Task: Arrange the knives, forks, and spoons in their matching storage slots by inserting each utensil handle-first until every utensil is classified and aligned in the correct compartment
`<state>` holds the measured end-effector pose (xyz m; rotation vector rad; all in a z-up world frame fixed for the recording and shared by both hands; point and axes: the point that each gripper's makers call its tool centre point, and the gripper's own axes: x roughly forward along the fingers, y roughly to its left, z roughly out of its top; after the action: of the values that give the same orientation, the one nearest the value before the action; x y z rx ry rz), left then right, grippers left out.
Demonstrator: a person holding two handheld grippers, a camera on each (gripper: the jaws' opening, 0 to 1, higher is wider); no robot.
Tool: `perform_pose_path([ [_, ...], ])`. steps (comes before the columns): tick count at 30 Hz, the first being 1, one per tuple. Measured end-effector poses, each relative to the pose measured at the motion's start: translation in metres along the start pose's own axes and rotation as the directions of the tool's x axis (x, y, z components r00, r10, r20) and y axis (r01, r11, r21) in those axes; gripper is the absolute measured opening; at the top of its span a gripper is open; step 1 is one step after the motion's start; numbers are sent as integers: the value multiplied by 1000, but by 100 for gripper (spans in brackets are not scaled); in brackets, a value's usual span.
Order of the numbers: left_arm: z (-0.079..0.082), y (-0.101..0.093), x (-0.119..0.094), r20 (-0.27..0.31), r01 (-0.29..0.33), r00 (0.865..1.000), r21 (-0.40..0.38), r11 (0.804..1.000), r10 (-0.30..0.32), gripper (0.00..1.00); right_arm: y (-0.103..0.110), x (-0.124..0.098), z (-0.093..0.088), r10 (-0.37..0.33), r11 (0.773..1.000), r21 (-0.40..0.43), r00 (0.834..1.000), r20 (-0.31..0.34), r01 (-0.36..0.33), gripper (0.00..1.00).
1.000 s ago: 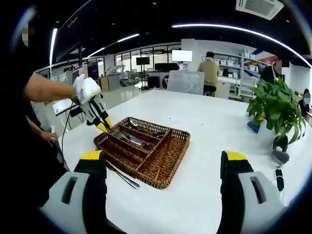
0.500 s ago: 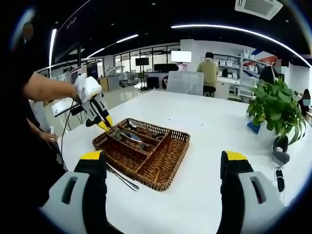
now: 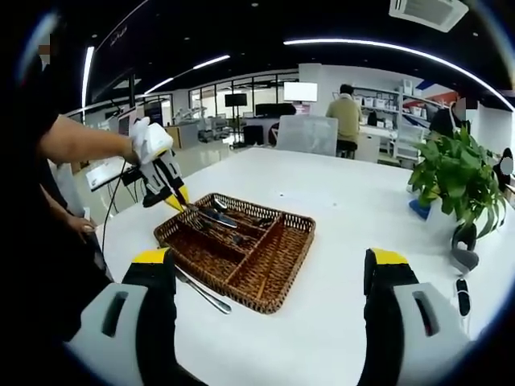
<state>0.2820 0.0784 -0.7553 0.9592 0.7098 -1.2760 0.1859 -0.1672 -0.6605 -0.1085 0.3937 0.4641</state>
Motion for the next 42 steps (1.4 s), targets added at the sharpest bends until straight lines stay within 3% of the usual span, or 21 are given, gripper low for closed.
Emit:
perform_pose_path([
  [7, -4, -2, 13, -2, -10, 1000, 0, 1000, 10, 6, 0, -2, -1, -3, 1000, 1, 1000, 0, 3, 100],
  [15, -19, -16, 32, -25, 23, 999, -9, 1000, -24, 6, -4, -5, -4, -11, 1000, 5, 1000, -5, 11, 100],
  [42, -36, -28, 73, -49, 65, 996, -53, 996, -68, 6, -5, -9, -2, -6, 1000, -27, 999, -35, 5, 100],
])
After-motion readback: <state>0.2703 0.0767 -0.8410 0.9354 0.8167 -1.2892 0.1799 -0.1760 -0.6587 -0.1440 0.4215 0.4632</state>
